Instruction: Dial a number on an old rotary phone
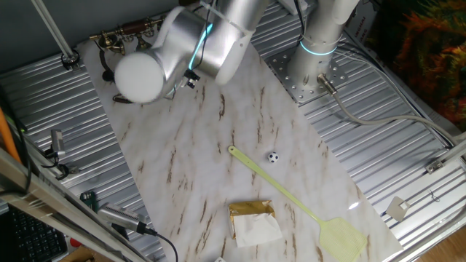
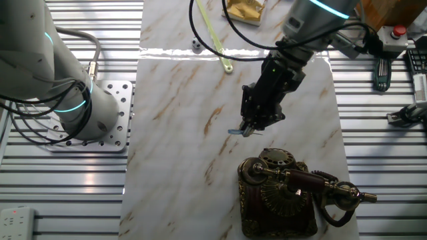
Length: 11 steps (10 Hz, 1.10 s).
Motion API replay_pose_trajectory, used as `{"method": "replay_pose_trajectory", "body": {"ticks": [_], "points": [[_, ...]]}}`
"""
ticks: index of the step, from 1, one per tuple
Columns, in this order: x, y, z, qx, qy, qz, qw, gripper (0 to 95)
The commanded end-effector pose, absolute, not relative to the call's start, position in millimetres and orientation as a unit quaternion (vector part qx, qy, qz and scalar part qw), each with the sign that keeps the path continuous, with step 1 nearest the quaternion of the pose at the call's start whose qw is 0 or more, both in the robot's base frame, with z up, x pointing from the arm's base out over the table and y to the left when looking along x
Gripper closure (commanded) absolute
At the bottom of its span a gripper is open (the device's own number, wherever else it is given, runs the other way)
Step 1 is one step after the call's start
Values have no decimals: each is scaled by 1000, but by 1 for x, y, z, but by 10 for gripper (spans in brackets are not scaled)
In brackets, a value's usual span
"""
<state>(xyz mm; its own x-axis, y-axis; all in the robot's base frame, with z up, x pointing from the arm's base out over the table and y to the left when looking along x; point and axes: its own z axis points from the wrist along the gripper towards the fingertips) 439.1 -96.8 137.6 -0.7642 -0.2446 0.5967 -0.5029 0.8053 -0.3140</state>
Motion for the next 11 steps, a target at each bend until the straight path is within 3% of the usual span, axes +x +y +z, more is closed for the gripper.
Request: {"method": "replay_pose_trajectory", "body": {"ticks": [1, 11], "points": [[438, -98, 138, 206, -908, 239, 276, 950], [441, -105, 145, 221, -889, 273, 295, 950]]}}
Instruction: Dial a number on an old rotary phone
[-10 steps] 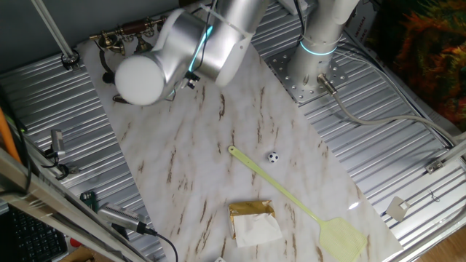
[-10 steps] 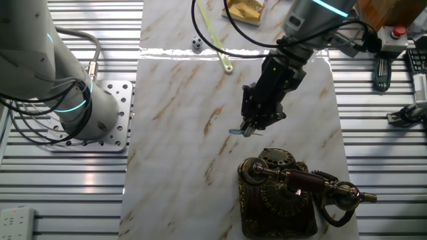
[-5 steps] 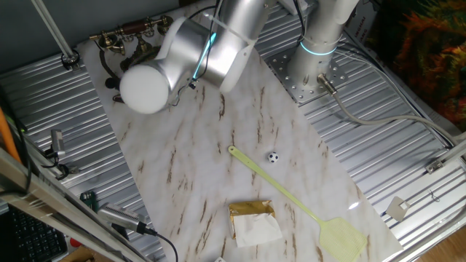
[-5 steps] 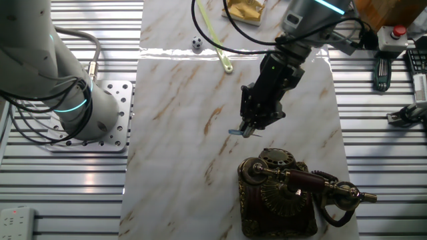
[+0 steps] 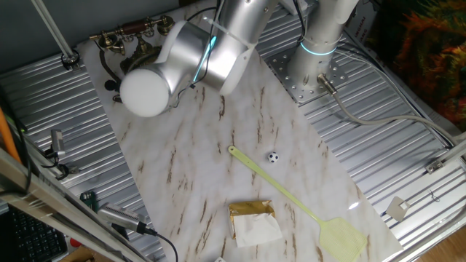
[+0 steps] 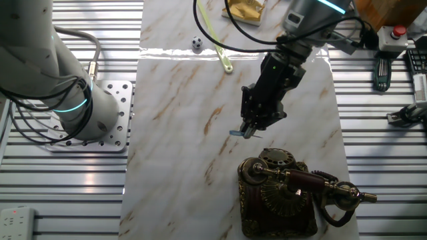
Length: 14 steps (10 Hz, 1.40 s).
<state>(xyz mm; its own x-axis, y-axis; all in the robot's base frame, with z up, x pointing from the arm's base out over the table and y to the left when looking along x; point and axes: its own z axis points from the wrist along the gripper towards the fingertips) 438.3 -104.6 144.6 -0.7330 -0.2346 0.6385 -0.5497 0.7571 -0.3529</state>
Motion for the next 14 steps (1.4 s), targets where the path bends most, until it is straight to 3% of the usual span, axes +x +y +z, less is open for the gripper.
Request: {"method": "replay_pose_trajectory", "body": {"ticks": [1, 14], "points": [[442, -105, 146, 221, -888, 273, 296, 950], [446, -114, 154, 229, -885, 274, 299, 950]]}}
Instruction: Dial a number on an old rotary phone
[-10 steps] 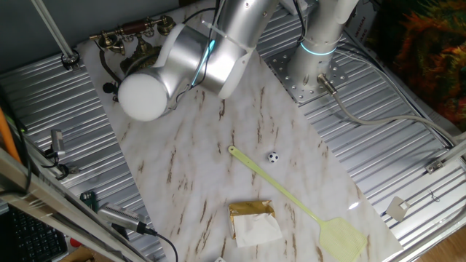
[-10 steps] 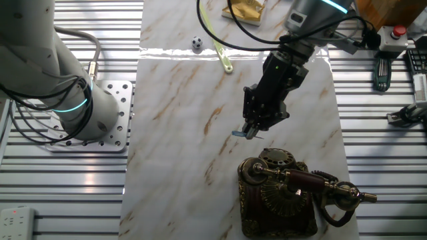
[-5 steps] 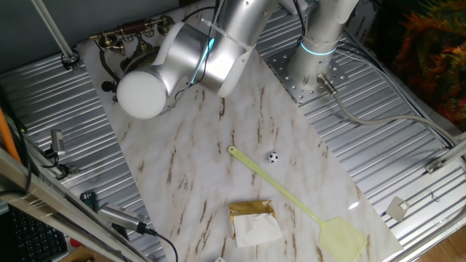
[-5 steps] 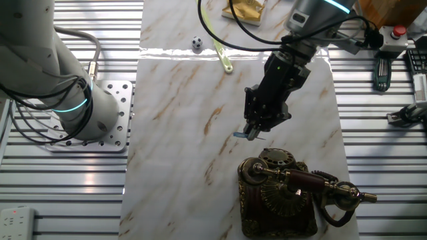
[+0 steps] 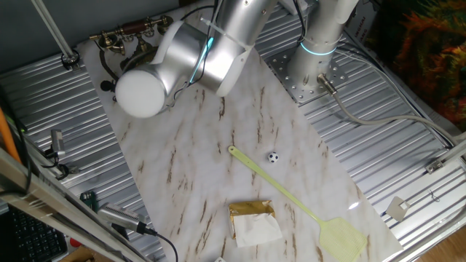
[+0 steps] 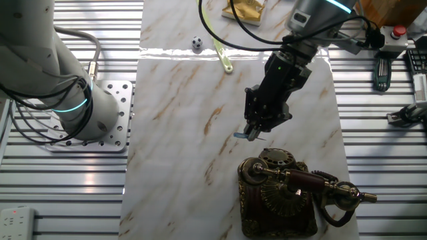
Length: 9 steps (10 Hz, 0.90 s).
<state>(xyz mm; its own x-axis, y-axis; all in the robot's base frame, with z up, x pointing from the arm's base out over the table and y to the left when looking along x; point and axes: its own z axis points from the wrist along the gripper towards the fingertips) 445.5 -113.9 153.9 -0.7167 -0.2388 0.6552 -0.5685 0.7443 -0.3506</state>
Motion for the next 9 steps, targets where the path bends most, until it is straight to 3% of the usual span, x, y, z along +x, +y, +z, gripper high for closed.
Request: {"method": "replay_pose_trajectory", "body": {"ticks": [1, 9], "points": [[446, -115, 154, 230, -885, 274, 299, 950], [443, -131, 159, 241, -881, 275, 302, 950]]}}
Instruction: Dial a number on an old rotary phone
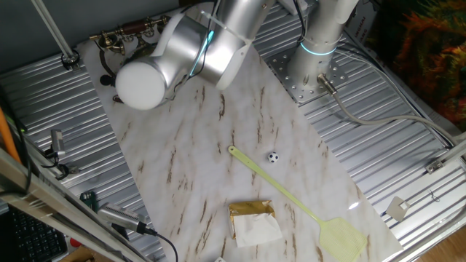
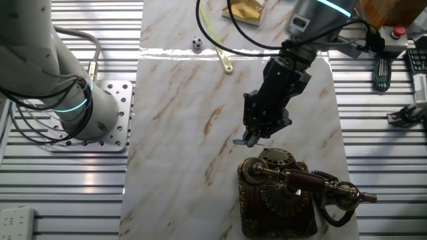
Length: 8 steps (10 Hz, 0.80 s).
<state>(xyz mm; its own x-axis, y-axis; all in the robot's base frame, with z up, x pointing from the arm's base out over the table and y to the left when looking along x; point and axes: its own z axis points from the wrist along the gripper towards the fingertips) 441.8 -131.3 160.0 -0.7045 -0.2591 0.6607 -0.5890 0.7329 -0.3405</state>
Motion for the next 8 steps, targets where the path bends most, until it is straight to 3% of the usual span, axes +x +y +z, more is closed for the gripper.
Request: {"method": "replay_pose_trajectory", "body": {"ticks": [1, 8], "points": [[444, -132, 160, 242, -880, 276, 302, 950], [445, -139, 160, 252, -874, 284, 302, 950]]}}
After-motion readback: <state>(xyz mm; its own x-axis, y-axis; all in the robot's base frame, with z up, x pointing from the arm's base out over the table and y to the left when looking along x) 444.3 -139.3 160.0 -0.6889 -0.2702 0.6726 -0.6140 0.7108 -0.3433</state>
